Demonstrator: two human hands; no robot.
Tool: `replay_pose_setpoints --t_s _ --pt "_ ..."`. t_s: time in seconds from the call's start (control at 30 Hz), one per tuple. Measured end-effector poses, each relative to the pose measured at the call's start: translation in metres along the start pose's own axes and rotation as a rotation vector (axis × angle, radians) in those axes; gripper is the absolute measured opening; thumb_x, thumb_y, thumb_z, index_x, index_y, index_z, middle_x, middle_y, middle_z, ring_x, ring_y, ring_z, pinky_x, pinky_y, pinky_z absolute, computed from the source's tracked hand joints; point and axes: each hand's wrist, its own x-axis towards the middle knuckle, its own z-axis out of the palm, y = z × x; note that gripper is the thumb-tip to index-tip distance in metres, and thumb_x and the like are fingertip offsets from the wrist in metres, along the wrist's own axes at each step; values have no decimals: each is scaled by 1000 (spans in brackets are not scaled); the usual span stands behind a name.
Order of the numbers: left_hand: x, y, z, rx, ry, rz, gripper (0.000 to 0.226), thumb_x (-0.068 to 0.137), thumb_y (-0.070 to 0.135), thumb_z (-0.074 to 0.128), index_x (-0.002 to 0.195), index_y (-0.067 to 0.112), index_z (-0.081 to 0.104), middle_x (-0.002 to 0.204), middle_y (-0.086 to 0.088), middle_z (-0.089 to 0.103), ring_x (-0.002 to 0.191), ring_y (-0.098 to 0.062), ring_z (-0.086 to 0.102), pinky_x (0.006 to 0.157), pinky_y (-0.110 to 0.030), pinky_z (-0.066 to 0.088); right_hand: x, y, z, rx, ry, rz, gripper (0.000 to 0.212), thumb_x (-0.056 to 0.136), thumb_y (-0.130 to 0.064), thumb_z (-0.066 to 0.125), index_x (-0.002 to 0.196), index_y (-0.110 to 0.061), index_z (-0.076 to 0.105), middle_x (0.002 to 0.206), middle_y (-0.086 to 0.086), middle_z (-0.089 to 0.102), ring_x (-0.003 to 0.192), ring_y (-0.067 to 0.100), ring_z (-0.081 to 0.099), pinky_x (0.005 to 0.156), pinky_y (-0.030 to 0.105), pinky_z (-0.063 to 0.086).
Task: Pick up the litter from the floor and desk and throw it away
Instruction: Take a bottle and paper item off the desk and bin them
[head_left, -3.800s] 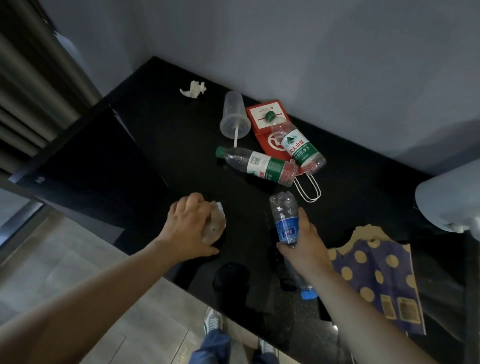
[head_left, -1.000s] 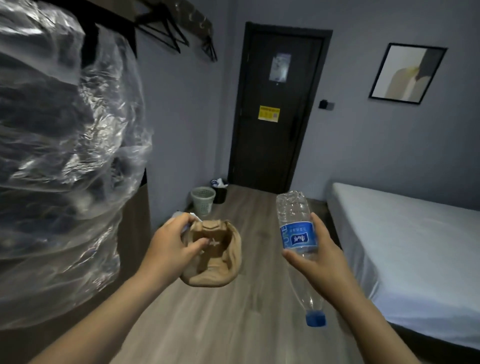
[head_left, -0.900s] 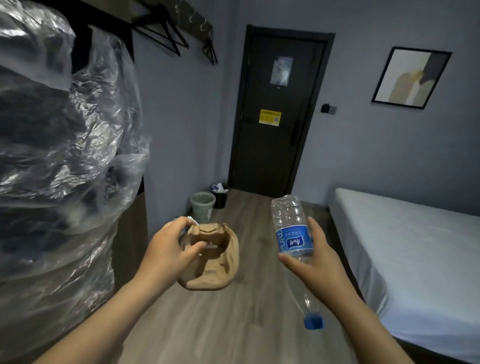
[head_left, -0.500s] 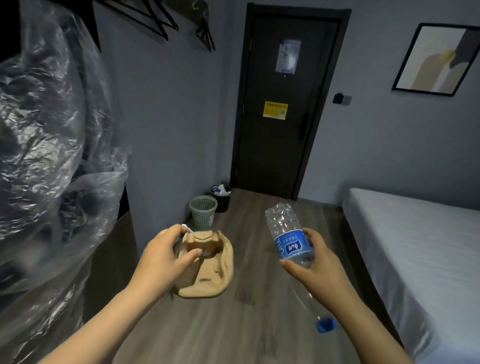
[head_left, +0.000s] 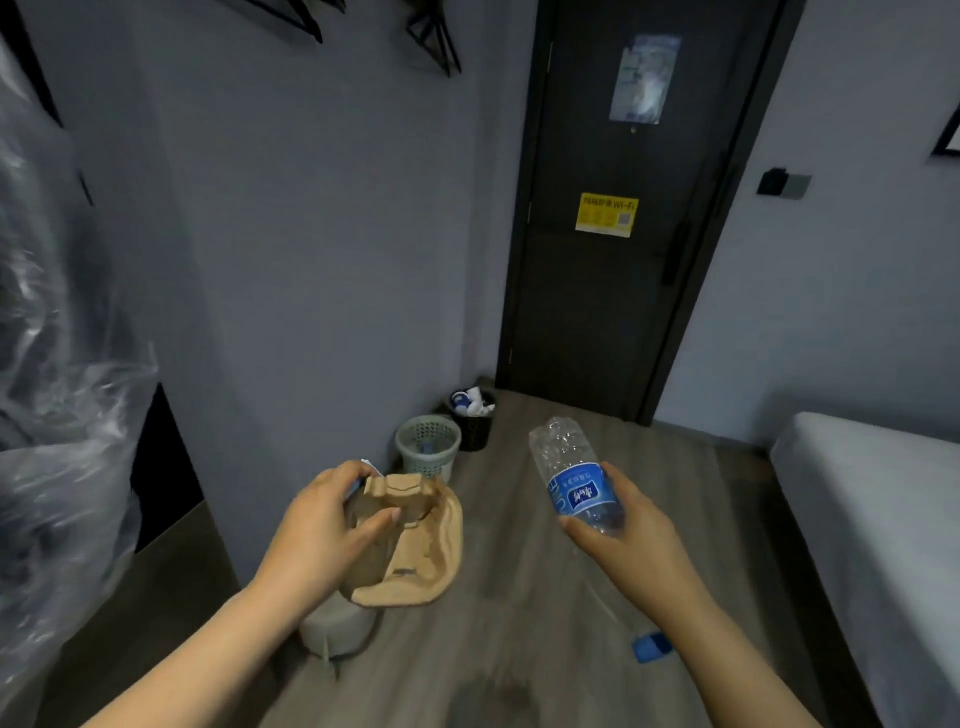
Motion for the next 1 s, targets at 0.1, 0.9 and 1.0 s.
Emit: replay_pose_setpoints --t_s 0.1,0.9,1.0 --pt "58 -18 24 13 2 -29 27 74 28 79 92 23 60 89 7 62 87 -13 55 67 -16 35 61 10 11 -18 -23 14 76 79 -36 73 145 -28 36 118 -13 55 98 3 59 79 20 49" --pt "514 -208 205 66 -58 -204 26 70 22 80 86 19 61 82 1 62 77 -19 57 66 -28 39 583 86 163 -170 -365 224 73 80 -32 69 143 -23 34 113 -2 57 92 10 61 76 27 55" --pt "563 -226 234 90 -54 -233 26 71 18 80 88 16 60 82 0 60 77 -19 55 64 -27 36 658 107 185 -200 -415 212 74 81 -33 69 144 -22 33 120 2 55 100 16 59 84 32 54"
